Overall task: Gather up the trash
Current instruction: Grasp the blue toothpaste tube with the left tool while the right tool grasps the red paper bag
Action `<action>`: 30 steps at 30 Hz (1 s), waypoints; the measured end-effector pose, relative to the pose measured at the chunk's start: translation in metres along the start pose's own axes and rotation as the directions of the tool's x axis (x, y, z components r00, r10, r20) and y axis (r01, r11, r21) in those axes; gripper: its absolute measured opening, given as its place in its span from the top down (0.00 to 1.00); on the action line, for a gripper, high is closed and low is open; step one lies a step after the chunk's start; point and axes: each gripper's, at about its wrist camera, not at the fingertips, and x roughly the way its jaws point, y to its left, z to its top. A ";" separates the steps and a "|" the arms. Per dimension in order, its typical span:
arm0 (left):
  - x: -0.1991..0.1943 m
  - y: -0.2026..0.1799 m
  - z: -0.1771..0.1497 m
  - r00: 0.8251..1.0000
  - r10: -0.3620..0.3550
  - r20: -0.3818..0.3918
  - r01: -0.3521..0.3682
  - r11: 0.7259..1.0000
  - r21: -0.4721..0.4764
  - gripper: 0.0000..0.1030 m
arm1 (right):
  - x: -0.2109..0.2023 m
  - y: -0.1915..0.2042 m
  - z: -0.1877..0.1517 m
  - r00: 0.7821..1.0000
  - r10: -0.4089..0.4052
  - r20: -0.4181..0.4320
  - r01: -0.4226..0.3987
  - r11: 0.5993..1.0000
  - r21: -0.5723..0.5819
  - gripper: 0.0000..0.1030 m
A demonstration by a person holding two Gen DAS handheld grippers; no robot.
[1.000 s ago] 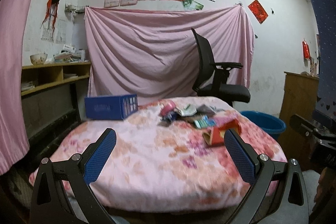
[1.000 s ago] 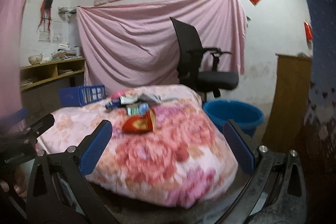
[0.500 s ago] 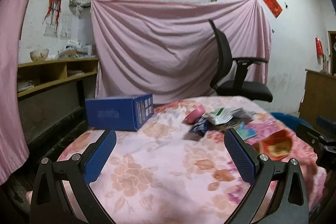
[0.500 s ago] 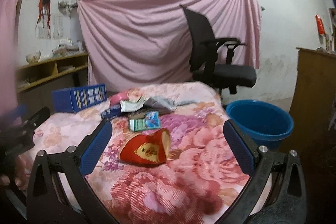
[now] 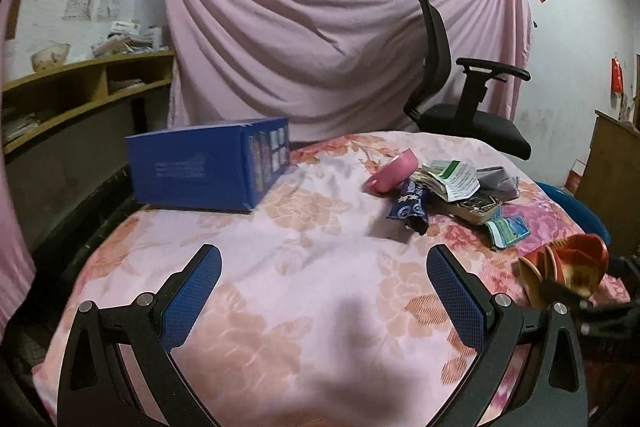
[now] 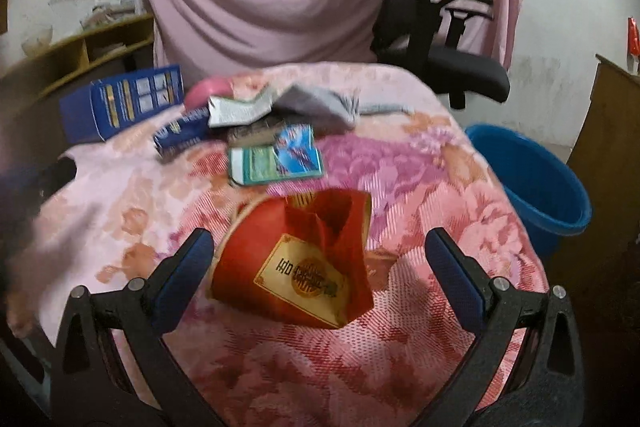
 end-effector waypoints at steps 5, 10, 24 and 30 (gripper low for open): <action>0.023 -0.013 0.011 0.998 -0.043 -0.052 0.044 0.999 0.025 0.02 | 0.000 -0.016 0.005 1.000 -0.008 0.011 0.008 0.999 -0.046 0.00; 0.047 -0.025 0.024 0.991 -0.083 -0.108 0.088 0.995 0.049 0.03 | 0.016 -0.047 0.019 0.999 0.002 -0.038 -0.002 1.000 -0.010 0.00; 0.088 -0.057 0.046 0.973 -0.116 -0.200 0.157 0.967 0.202 0.18 | 0.046 -0.055 0.036 0.980 0.083 -0.182 -0.083 0.997 0.010 0.02; 0.096 -0.055 0.047 0.963 -0.153 -0.222 0.197 0.961 0.196 0.45 | 0.049 -0.053 0.037 0.981 0.061 -0.186 -0.060 0.998 0.012 0.02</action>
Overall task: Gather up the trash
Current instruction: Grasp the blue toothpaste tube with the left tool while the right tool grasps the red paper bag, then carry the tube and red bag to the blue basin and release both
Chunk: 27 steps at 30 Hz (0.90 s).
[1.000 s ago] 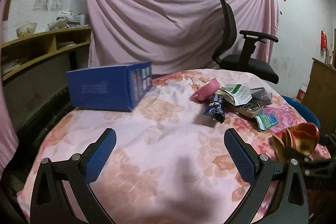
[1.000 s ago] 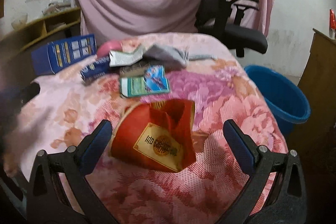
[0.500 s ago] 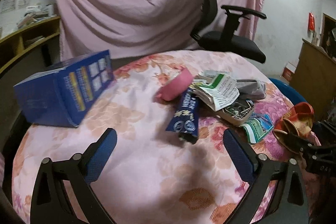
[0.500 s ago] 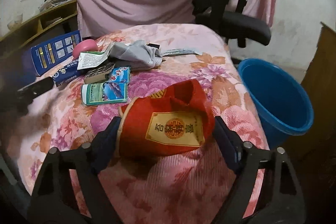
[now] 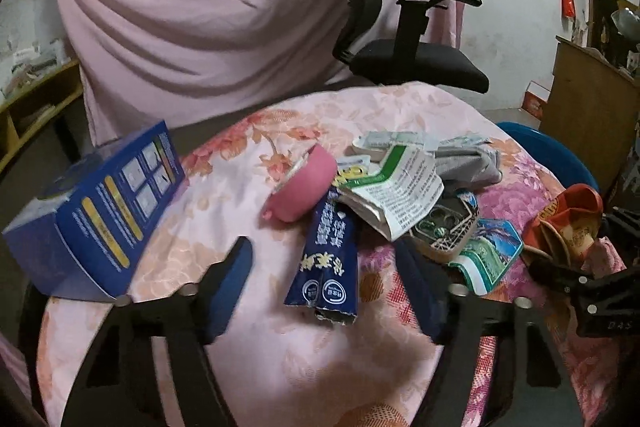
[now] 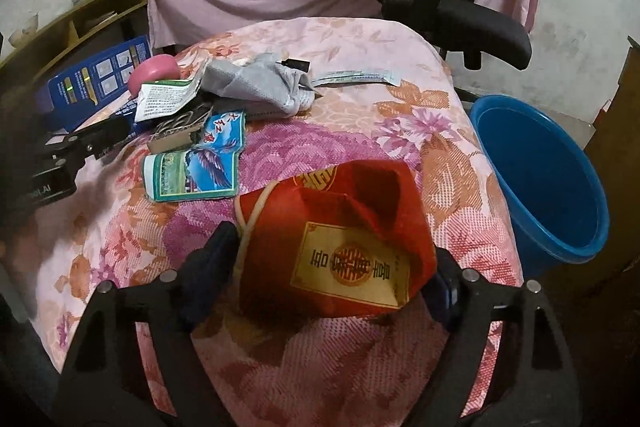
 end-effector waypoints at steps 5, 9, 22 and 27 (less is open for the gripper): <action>0.002 0.004 -0.001 0.999 -0.050 -0.021 0.049 0.999 -0.024 0.74 | -0.004 0.000 -0.004 0.999 -0.017 0.030 0.017 1.000 0.012 0.06; -0.005 0.001 -0.002 0.998 -0.066 -0.014 0.066 0.998 0.003 0.81 | -0.008 -0.002 -0.007 0.999 -0.007 0.048 0.006 1.000 0.024 0.08; -0.050 0.007 -0.030 0.992 -0.106 -0.069 0.093 0.980 -0.175 0.87 | -0.029 -0.004 -0.022 0.976 0.137 0.171 -0.146 0.989 0.037 0.08; -0.078 -0.001 -0.039 0.999 -0.036 0.015 0.038 0.976 -0.215 0.87 | -0.037 -0.003 -0.024 0.959 0.180 0.219 -0.192 0.981 0.035 0.08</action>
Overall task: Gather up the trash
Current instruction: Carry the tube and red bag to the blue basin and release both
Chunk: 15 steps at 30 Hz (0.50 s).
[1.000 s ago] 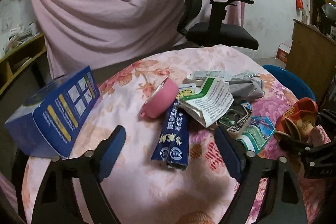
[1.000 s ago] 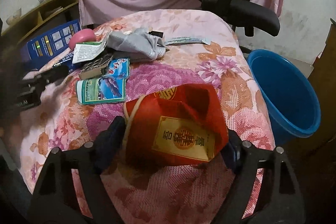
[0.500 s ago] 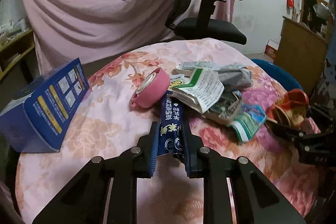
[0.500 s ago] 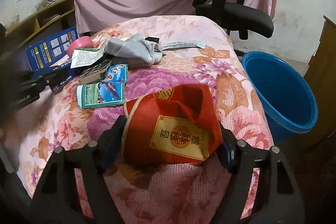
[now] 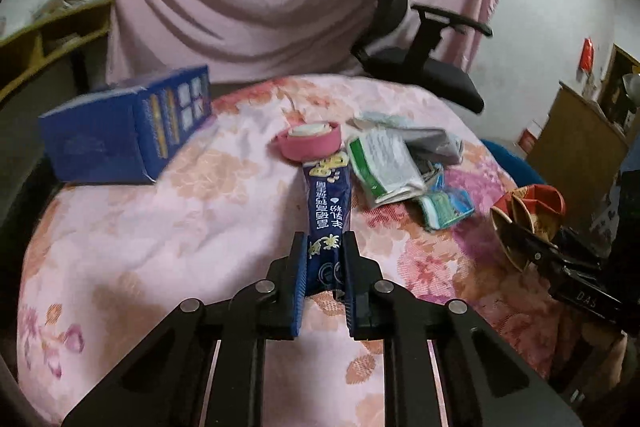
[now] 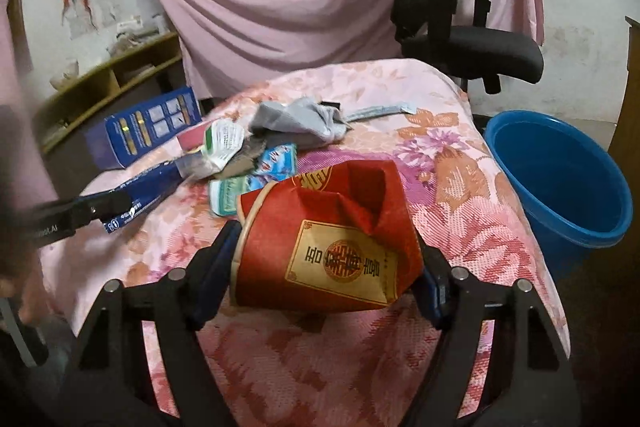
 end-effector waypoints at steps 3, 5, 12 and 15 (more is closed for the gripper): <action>-0.016 -0.013 -0.006 0.997 0.020 0.073 -0.019 1.000 -0.013 0.88 | -0.007 0.003 -0.001 0.999 0.018 0.038 -0.017 1.000 -0.018 0.08; -0.022 -0.020 -0.011 0.993 0.037 0.108 -0.036 0.999 -0.011 0.88 | -0.013 0.002 0.000 0.997 0.034 0.076 -0.033 0.999 -0.019 0.08; -0.045 -0.045 -0.023 0.975 0.066 0.215 -0.066 0.998 -0.005 0.89 | -0.023 -0.012 0.005 0.985 0.077 0.153 -0.076 0.997 -0.012 0.08; -0.051 -0.056 -0.018 0.958 0.060 0.280 -0.061 0.998 -0.007 0.89 | -0.032 -0.019 0.011 0.977 0.079 0.196 -0.081 0.997 0.002 0.08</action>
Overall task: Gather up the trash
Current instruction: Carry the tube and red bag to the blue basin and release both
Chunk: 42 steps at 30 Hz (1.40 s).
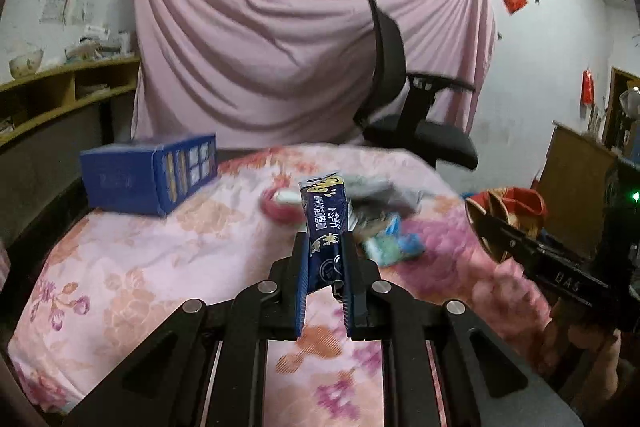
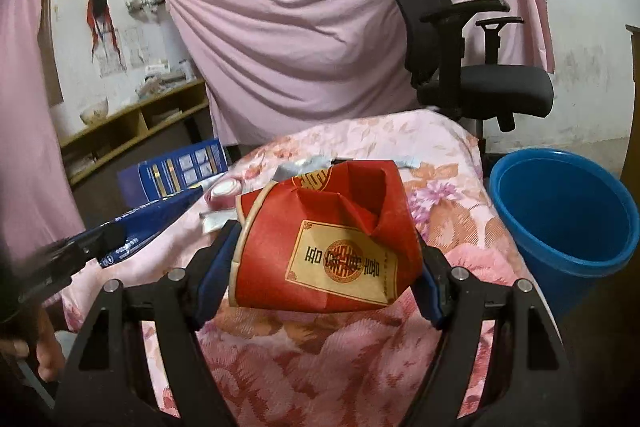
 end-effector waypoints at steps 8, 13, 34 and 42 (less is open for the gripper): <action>0.032 -0.060 0.033 0.986 -0.132 0.102 0.128 0.991 0.043 0.89 | -0.028 -0.039 0.022 0.985 -0.098 0.142 0.086 0.992 0.088 0.08; 0.079 -0.111 0.059 0.968 -0.246 0.048 0.243 0.968 0.065 0.89 | -0.038 -0.090 0.040 0.951 -0.227 0.211 0.191 0.965 0.181 0.07; 0.258 -0.230 0.053 0.853 -0.308 -0.421 0.340 0.941 0.000 0.81 | 0.007 -0.251 0.016 0.937 -0.337 -0.092 0.338 0.809 0.480 0.06; 0.246 -0.211 0.058 0.871 -0.300 -0.388 0.307 0.951 -0.047 0.67 | 0.001 -0.254 0.013 0.934 -0.346 -0.090 0.345 0.807 0.479 0.01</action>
